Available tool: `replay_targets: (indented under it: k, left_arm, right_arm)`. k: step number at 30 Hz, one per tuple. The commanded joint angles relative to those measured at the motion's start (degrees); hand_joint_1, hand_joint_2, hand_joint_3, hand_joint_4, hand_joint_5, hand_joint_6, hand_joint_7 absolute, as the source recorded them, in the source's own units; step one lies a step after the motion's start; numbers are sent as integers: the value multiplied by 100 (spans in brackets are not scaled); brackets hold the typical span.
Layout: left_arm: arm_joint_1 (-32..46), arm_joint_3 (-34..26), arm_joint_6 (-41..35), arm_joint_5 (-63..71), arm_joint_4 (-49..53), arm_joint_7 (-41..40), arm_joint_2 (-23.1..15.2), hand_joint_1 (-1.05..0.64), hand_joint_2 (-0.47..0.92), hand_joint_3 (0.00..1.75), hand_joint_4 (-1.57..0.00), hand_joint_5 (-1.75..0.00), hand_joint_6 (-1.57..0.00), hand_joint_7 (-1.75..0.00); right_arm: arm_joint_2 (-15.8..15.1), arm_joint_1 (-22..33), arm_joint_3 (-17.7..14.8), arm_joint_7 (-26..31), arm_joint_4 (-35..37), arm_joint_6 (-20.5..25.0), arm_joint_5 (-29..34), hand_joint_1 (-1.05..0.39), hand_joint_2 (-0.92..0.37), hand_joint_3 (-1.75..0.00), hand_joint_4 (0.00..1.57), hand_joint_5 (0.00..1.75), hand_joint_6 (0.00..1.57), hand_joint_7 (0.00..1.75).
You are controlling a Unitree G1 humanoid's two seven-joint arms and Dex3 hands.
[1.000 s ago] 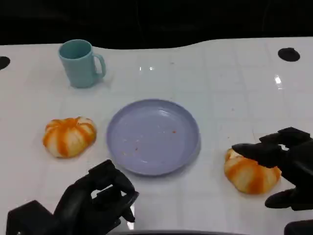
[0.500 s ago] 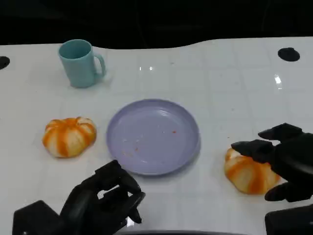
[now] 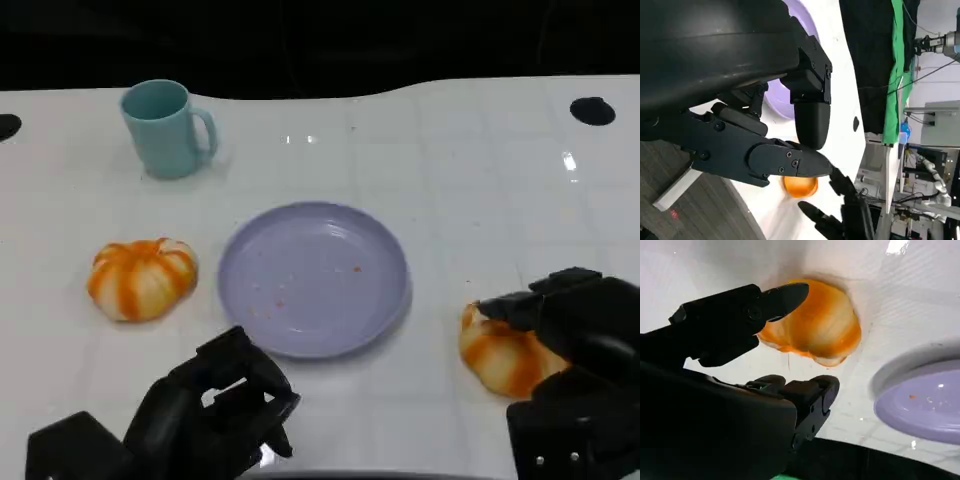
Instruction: Grasp the bread from the table and place it into the plate.
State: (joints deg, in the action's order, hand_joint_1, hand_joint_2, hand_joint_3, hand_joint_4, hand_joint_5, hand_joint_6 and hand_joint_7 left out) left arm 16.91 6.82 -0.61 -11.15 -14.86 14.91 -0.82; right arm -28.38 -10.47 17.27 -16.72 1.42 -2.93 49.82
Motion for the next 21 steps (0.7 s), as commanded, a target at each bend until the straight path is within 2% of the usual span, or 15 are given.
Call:
replay_targets:
  k: [1,6,11,14,17,19,21]
  left_arm:
    - [59,-11,-40,15,-100,-48,-48,-62,92,22,-69,-175,-58,-164]
    - [71,-4,-24,33,-116,-48,-50,-62,92,23,-69,-175,-58,-163]
    - [99,9,-62,53,-184,-64,-63,-62,92,23,-69,-175,-58,-162]
    - [110,8,-68,55,-185,-77,-57,-63,92,23,-69,-175,-58,-161]
    - [113,12,-61,47,-188,-74,-57,-63,92,23,-69,-175,-58,-160]
    - [120,19,-92,48,-216,-90,-55,-63,92,23,-68,-175,-58,-160]
    - [129,28,-83,49,-227,-86,-60,-62,92,23,-67,-175,-58,-159]
  right_arm:
    - [55,-224,126,124,383,133,3,-38,-86,-1,34,20,50,3]
    - [90,-401,290,152,709,232,25,-40,-89,-1,39,20,55,4]
    - [138,-637,463,-55,1009,363,-38,-42,-92,-2,44,19,61,5]
    - [224,-839,519,-14,1283,435,-61,-44,-92,-10,49,20,65,6]
    - [356,-1038,552,172,1610,517,-88,-43,-92,-13,58,23,72,8]
    - [490,-1150,566,445,1892,528,-111,-38,-92,-12,73,30,85,14]
    - [626,-1228,576,970,2251,401,-138,-32,-92,-9,89,38,98,18]
